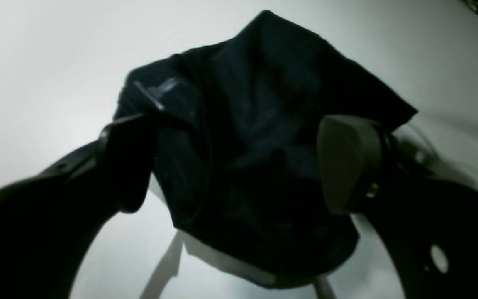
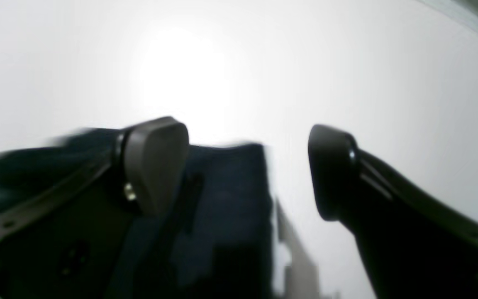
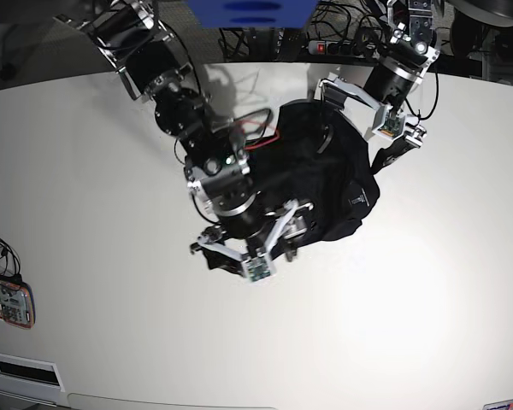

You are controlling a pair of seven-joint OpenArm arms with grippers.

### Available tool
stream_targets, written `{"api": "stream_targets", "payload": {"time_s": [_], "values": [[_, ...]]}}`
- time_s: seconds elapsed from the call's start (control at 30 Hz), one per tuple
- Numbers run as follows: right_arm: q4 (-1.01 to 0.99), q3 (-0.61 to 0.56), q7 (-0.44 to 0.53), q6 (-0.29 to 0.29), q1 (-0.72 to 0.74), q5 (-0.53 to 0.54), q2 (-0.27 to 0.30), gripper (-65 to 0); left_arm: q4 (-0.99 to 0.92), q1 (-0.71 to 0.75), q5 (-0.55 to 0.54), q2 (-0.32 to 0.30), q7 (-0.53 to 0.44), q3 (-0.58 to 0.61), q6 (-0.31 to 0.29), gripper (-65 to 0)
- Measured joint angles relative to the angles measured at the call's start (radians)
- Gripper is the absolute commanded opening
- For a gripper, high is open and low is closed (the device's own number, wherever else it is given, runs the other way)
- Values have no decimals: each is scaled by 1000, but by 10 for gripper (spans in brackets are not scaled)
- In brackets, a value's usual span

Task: Fold the T-shirt properly
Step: 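Lift the shirt bundle with both grippers and fold it over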

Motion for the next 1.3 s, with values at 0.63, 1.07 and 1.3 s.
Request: {"api": "stream_targets", "payload": {"time_s": [0.63,1.07,1.3], "values": [[-280,11,22,21,169,48,-34,-184,-195,-80,1,-3,7,18,1,-70],[-386,4,100,34,76,63,1,-184,-227,-104,0,-49,8,13,1,-70],[-306,10,122,17,3,54,93,-184,-236,-141,0,-93,14,-79,1,-70]]}}
